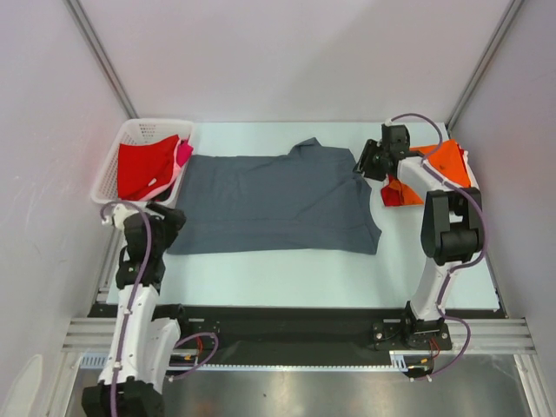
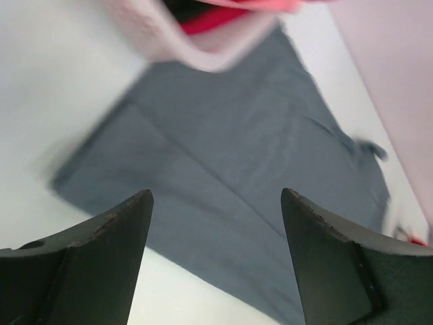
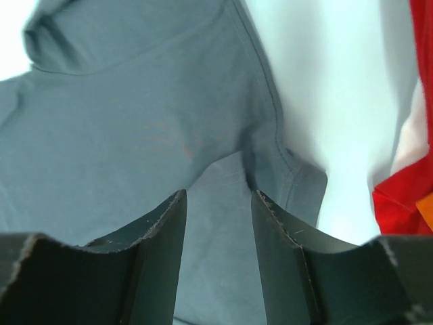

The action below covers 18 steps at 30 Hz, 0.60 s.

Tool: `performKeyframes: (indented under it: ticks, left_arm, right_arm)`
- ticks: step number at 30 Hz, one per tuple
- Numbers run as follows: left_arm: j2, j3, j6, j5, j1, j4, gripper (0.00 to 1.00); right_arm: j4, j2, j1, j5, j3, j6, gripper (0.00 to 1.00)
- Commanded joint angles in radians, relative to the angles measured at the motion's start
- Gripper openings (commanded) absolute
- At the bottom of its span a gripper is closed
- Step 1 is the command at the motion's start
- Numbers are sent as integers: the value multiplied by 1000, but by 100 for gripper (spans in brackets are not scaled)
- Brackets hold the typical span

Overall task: Fold and stack the t-shirts
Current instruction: Fold the tshirt

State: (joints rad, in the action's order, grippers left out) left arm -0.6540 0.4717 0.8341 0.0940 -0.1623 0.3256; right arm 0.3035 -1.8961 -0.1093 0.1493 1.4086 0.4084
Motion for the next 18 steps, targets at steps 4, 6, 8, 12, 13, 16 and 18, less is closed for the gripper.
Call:
performKeyframes:
  ticks: [4,6,8,12,13,16,18]
  left_arm:
    - [-162,149,-102,-56,259,-166,86]
    - [-310,230,-128,-71,355,-183,86]
    - [-468,289,-150,-86,441,-189,86]
    - [-712,473,-182,-131,556,-189,85]
    - [-757,501,-188,-143,572,-185,84]
    - [-907,597,-190,-171,616,-188,82]
    - [-972,652,-190,-181,638,-191,79]
  right_arm:
    - [26,-95,3,24,56,-13,48]
    - [14,-109,3,36,55,-8,48]
    - [3,-126,2,56,58,-5,47]
    - [-12,-138,2,82,58,-2,43]
    - [-17,-141,3,88,58,0,43]
    - [-33,-147,3,96,58,-2,43]
    - [-33,-162,5,102,73,-5,43]
